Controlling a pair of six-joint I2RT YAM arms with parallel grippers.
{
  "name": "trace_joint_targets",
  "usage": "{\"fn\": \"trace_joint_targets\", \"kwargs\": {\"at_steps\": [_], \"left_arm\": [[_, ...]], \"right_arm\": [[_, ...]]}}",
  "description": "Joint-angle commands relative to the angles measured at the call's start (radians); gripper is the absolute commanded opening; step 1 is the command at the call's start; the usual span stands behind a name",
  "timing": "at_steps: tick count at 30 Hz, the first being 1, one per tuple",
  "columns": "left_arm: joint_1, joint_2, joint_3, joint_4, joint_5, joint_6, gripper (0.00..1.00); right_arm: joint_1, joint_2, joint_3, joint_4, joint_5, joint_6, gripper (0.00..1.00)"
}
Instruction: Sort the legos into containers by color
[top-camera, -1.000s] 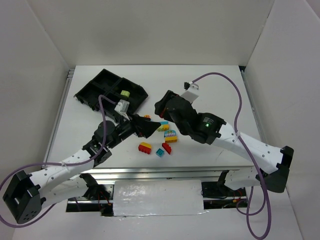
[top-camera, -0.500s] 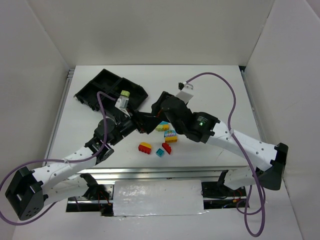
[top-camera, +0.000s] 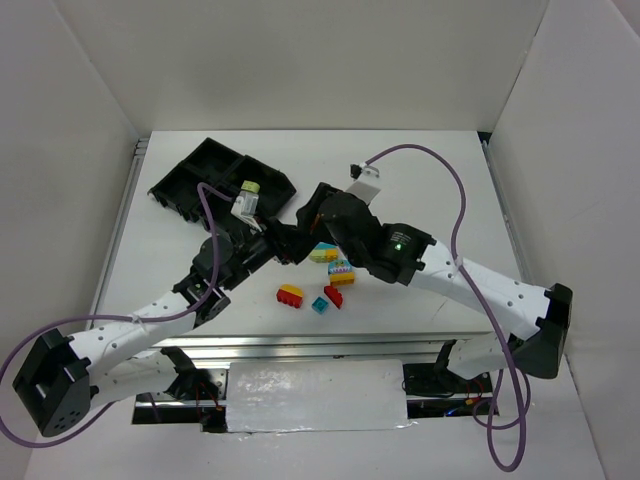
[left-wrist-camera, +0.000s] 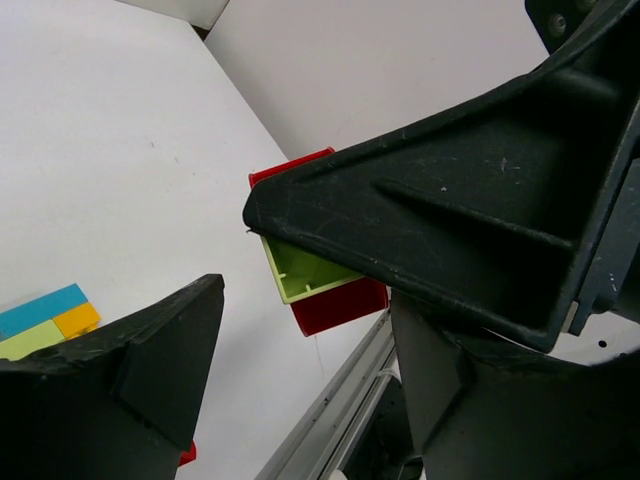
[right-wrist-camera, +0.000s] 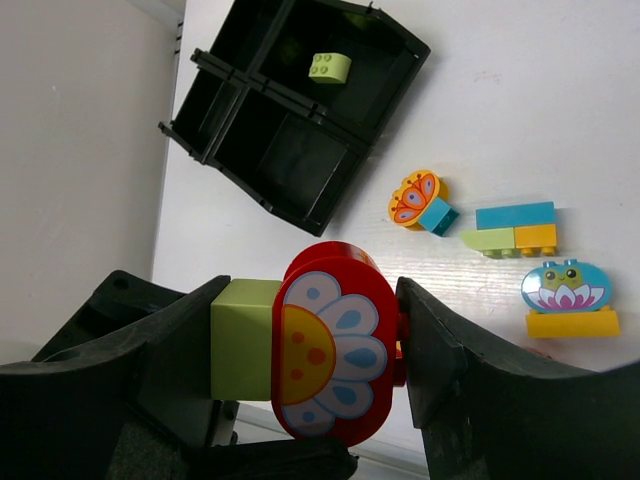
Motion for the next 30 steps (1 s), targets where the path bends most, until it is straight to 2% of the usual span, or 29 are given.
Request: {"fn": "trace_joint_targets", "kwargs": {"at_steps": [1, 6, 9, 10, 12, 13, 15, 16, 18, 19, 22, 26, 30], "left_arm": [[-0.006, -0.004, 0.051, 0.070, -0.032, -0.021, 0.79], [-0.006, -0.017, 0.048, 0.055, -0.032, -0.012, 0.65], [-0.008, -0.020, 0.050, 0.029, -0.061, 0.002, 0.51], [-0.008, -0.023, 0.047, 0.020, -0.062, 0.003, 0.40], [-0.006, -0.026, 0.047, 0.008, -0.067, 0.012, 0.34], [-0.006, -0.029, 0.047, -0.003, -0.070, 0.015, 0.24], [-0.006, -0.033, 0.045, -0.014, -0.072, 0.023, 0.20], [-0.008, -0.035, 0.047, -0.019, -0.073, 0.025, 0.09], [-0.008, -0.040, 0.045, -0.028, -0.072, 0.031, 0.05], [-0.008, -0.040, 0.042, -0.025, -0.072, 0.029, 0.00], [-0.006, -0.049, 0.030, -0.013, -0.063, 0.034, 0.00], [-0.008, -0.059, 0.024, -0.014, -0.046, 0.060, 0.00], [-0.006, -0.090, 0.014, -0.049, -0.027, 0.090, 0.00]], "right_arm": [[0.011, 0.016, 0.038, 0.027, 0.000, -0.006, 0.00], [0.014, 0.017, 0.035, 0.027, -0.008, -0.013, 0.00], [0.015, -0.003, 0.019, 0.041, -0.023, -0.022, 0.00], [0.017, -0.009, 0.015, 0.043, -0.028, -0.022, 0.00], [0.017, -0.021, 0.001, 0.053, -0.041, -0.025, 0.02], [0.017, -0.035, -0.014, 0.060, -0.047, -0.028, 0.06], [0.015, -0.058, -0.030, 0.087, -0.075, -0.037, 0.13], [0.017, -0.066, -0.039, 0.095, -0.084, -0.040, 0.30], [0.014, -0.087, -0.076, 0.126, -0.113, -0.046, 0.58], [0.012, -0.093, -0.080, 0.136, -0.117, -0.043, 0.65], [0.005, -0.105, -0.084, 0.133, -0.124, -0.039, 0.86], [-0.026, -0.113, -0.074, 0.094, -0.118, -0.040, 1.00], [-0.130, -0.142, -0.082, 0.081, -0.213, -0.072, 1.00]]}}
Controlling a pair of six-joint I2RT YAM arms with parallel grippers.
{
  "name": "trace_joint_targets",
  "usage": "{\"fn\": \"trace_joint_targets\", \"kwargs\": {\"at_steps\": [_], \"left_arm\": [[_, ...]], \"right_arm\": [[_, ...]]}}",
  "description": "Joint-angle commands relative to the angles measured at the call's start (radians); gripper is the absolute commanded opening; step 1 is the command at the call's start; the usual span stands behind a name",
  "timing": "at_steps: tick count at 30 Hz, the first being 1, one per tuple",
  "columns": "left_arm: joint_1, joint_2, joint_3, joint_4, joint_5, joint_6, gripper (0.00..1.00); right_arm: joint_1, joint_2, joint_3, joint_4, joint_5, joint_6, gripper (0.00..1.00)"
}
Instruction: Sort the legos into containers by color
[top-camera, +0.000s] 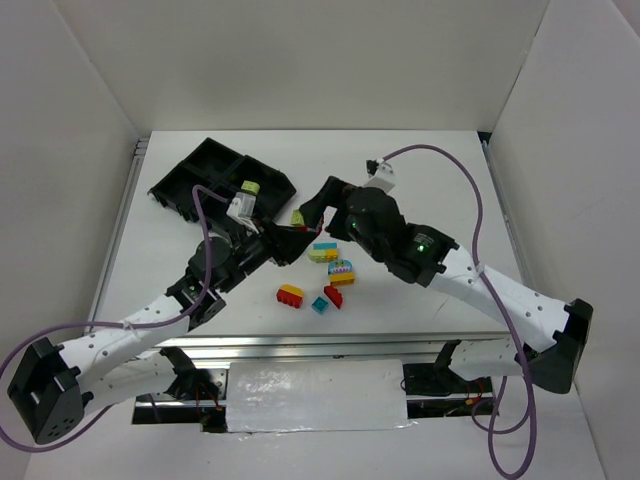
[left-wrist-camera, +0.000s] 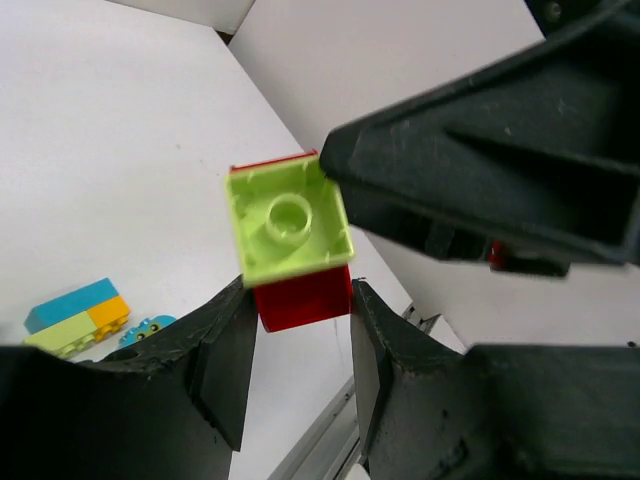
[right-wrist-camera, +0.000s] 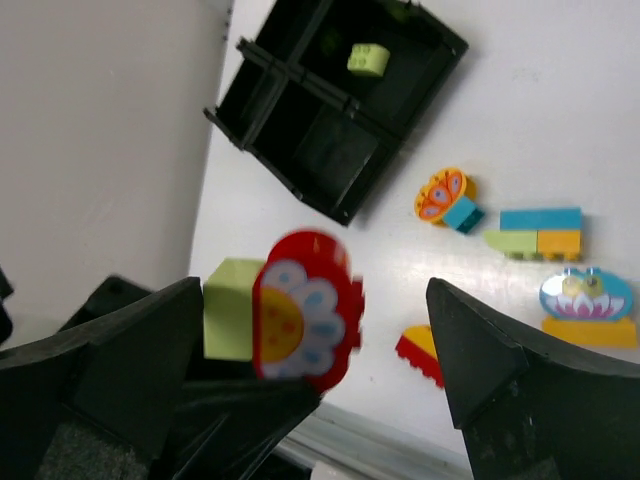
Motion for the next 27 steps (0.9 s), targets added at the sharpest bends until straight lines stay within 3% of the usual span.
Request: {"fn": "trace_joint_targets", "kwargs": {"at_steps": [1, 3, 4, 7, 9, 14, 21, 27], "left_arm": [[0.002, -0.053, 0.005, 0.029, 0.017, 0.052, 0.00], [0.002, -0.082, 0.003, 0.020, 0.071, 0.080, 0.00], [0.002, -0.091, 0.005, 0.015, 0.097, 0.100, 0.00], [0.002, -0.129, 0.011, 0.003, 0.213, 0.132, 0.00], [0.002, -0.154, 0.006, 0.006, 0.287, 0.147, 0.00], [0.002, -0.180, -0.007, 0.003, 0.306, 0.123, 0.00], [0.002, -0.197, 0.006, -0.001, 0.327, 0.083, 0.00], [0.002, -0.214, 0.009, 0.003, 0.343, 0.065, 0.00]], "right_arm": [[-0.088, -0.067, -0.050, 0.028, -0.102, -0.059, 1.00], [-0.179, -0.140, -0.176, 0.218, -0.336, -0.165, 0.99], [-0.210, -0.164, -0.210, 0.334, -0.554, -0.197, 1.00], [-0.294, -0.240, -0.293, 0.453, -0.821, -0.316, 0.99], [-0.303, -0.254, -0.296, 0.452, -0.880, -0.349, 0.99], [-0.314, -0.257, -0.316, 0.531, -1.025, -0.315, 0.99], [-0.392, -0.297, -0.457, 0.829, -1.314, -0.255, 0.98], [-0.412, -0.319, -0.512, 0.945, -1.390, -0.232, 0.87]]}}
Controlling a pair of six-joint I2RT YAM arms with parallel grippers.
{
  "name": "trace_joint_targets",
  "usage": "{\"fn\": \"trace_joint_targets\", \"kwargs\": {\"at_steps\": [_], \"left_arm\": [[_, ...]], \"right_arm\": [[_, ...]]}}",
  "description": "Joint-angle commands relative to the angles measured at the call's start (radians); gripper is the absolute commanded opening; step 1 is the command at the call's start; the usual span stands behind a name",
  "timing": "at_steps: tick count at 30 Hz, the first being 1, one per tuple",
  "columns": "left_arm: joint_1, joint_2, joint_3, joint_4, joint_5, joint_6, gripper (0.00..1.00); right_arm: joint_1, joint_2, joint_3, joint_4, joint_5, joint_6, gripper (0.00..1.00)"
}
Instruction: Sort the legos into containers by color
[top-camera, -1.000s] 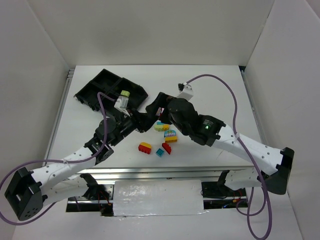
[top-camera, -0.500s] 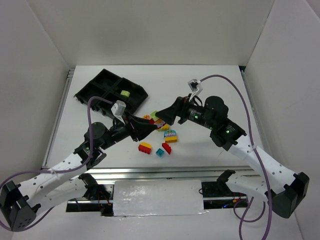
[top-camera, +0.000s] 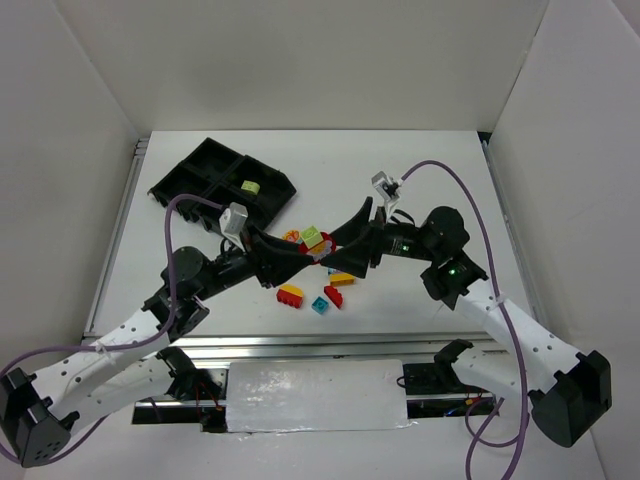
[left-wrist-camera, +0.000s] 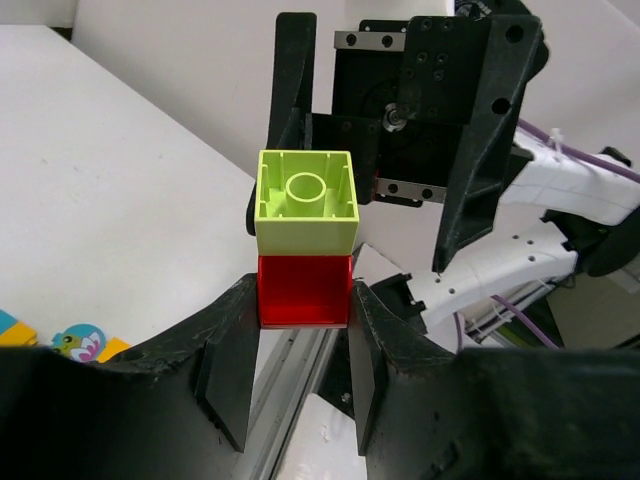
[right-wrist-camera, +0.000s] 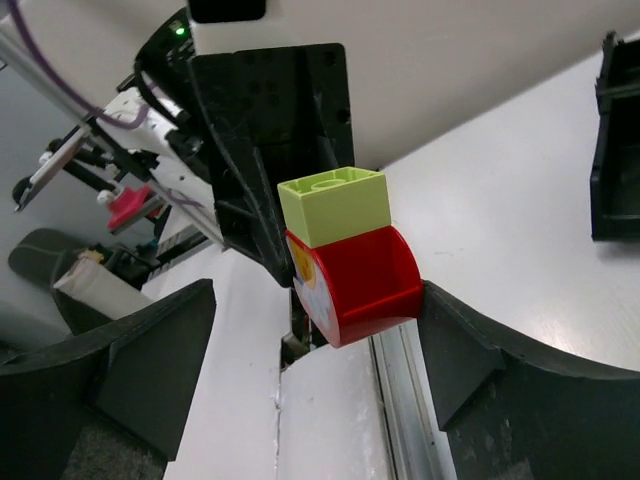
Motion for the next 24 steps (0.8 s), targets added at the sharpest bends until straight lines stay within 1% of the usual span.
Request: {"fn": "trace_joint_targets", "kwargs": {"at_steps": [1, 2, 4, 6, 7, 8, 9, 10, 12, 13, 14, 15, 16, 17, 18, 19, 20, 22, 24], "left_arm": [[0.001, -0.027, 0.016, 0.068, 0.037, -0.022, 0.00], [0.001, -0.024, 0.018, 0.065, 0.044, -0.022, 0.00], [0.001, -0.022, 0.018, 0.062, 0.042, -0.023, 0.00], [0.001, -0.022, 0.016, 0.070, 0.039, -0.029, 0.00], [0.001, -0.021, 0.018, 0.071, 0.039, -0.031, 0.00], [0.001, -0.019, 0.018, 0.073, 0.045, -0.032, 0.00], [0.001, -0.016, 0.018, 0.076, 0.045, -0.032, 0.00], [0.001, -0.013, 0.019, 0.075, 0.045, -0.032, 0.00], [0.001, -0.006, 0.022, 0.070, 0.045, -0.026, 0.00], [0.001, -0.001, 0.030, 0.053, 0.042, -0.023, 0.04], [0.001, 0.002, 0.035, 0.042, 0.039, -0.011, 0.11], [0.001, 0.004, 0.039, 0.029, 0.028, -0.003, 0.22], [0.001, 0.004, 0.052, -0.011, 0.016, 0.018, 0.65], [0.001, 0.002, 0.062, -0.037, 0.001, 0.027, 0.93], [0.001, 0.004, 0.090, -0.066, -0.028, 0.037, 1.00], [0.001, 0.005, 0.110, -0.142, -0.041, 0.076, 0.99], [0.001, 0.007, 0.133, -0.175, -0.039, 0.098, 0.99], [0.001, 0.008, 0.186, -0.243, -0.025, 0.148, 0.99], [0.001, 0.011, 0.213, -0.266, -0.015, 0.169, 1.00]], "right_arm": [[-0.014, -0.044, -0.028, 0.183, -0.097, 0.022, 0.87], [-0.012, -0.042, -0.041, 0.203, -0.103, 0.031, 0.83], [-0.012, -0.029, -0.039, 0.234, -0.123, 0.051, 0.73], [-0.011, -0.012, -0.036, 0.264, -0.135, 0.074, 0.57], [-0.012, -0.009, -0.035, 0.271, -0.137, 0.078, 0.44], [-0.012, -0.006, -0.035, 0.275, -0.135, 0.081, 0.41], [-0.014, -0.001, -0.033, 0.283, -0.135, 0.088, 0.40], [-0.012, 0.002, -0.028, 0.287, -0.137, 0.091, 0.31], [-0.011, 0.007, -0.021, 0.283, -0.143, 0.088, 0.21], [-0.011, 0.008, -0.013, 0.272, -0.143, 0.083, 0.03], [-0.012, 0.010, -0.010, 0.251, -0.142, 0.078, 0.00], [-0.011, 0.013, -0.008, 0.235, -0.140, 0.060, 0.00], [-0.012, 0.013, -0.002, 0.216, -0.146, 0.048, 0.00], [-0.011, 0.016, -0.002, 0.182, -0.148, 0.022, 0.00], [-0.012, 0.019, -0.001, 0.160, -0.148, 0.005, 0.00], [-0.011, 0.021, 0.004, 0.131, -0.143, -0.012, 0.00], [-0.012, 0.027, 0.008, 0.066, -0.137, -0.049, 0.00], [-0.012, 0.031, 0.021, 0.010, -0.126, -0.080, 0.00], [-0.012, 0.030, 0.015, -0.001, -0.129, -0.084, 0.00]]}}
